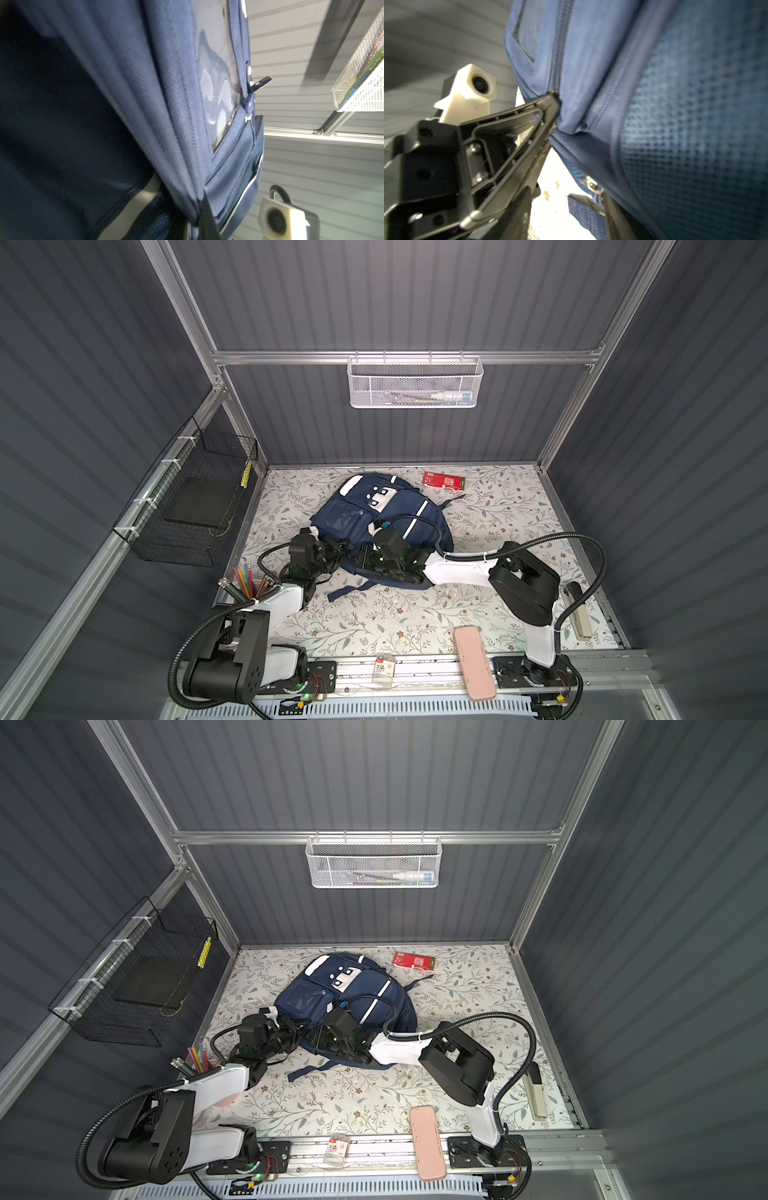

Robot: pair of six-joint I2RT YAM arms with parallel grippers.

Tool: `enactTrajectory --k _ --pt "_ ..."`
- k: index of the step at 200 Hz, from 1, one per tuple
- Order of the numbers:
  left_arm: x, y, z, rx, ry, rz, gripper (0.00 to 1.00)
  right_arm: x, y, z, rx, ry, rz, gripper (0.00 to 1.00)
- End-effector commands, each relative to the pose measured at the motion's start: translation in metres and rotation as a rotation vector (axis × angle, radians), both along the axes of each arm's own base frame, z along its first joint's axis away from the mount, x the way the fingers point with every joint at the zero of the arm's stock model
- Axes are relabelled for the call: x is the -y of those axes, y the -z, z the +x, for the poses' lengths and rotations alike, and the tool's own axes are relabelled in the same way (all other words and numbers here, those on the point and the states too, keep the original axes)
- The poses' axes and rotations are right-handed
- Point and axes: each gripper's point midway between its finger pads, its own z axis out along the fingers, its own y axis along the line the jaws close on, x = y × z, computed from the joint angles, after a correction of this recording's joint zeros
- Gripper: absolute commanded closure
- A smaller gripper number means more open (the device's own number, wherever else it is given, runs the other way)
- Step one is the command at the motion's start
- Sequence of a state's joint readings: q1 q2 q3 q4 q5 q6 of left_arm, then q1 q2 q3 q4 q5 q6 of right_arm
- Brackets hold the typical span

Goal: Pack the student bag

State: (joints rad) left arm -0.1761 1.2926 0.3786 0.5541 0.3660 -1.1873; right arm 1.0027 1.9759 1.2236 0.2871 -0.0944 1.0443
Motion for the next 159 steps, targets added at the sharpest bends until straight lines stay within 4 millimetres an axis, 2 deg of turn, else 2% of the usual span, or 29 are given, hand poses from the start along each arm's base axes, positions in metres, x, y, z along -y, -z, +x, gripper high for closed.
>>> enactTrajectory --k 1,31,74,121,159 --pt "0.012 -0.019 -0.008 0.035 0.068 -0.049 1.00 0.020 0.032 0.040 0.008 0.141 -0.105 0.41" --pt "0.015 -0.026 -0.012 0.033 0.085 -0.059 1.00 0.017 0.043 0.052 0.008 0.183 -0.072 0.51" --pt "0.016 -0.020 -0.014 0.020 0.091 -0.077 1.00 0.014 0.041 0.055 0.017 0.188 -0.034 0.81" --pt "0.015 -0.010 -0.012 0.009 0.081 -0.066 1.00 0.033 0.041 0.048 0.017 0.207 -0.033 0.92" --pt "0.009 -0.003 -0.013 -0.001 0.063 -0.027 1.00 0.049 0.039 0.040 -0.006 0.204 -0.009 0.94"
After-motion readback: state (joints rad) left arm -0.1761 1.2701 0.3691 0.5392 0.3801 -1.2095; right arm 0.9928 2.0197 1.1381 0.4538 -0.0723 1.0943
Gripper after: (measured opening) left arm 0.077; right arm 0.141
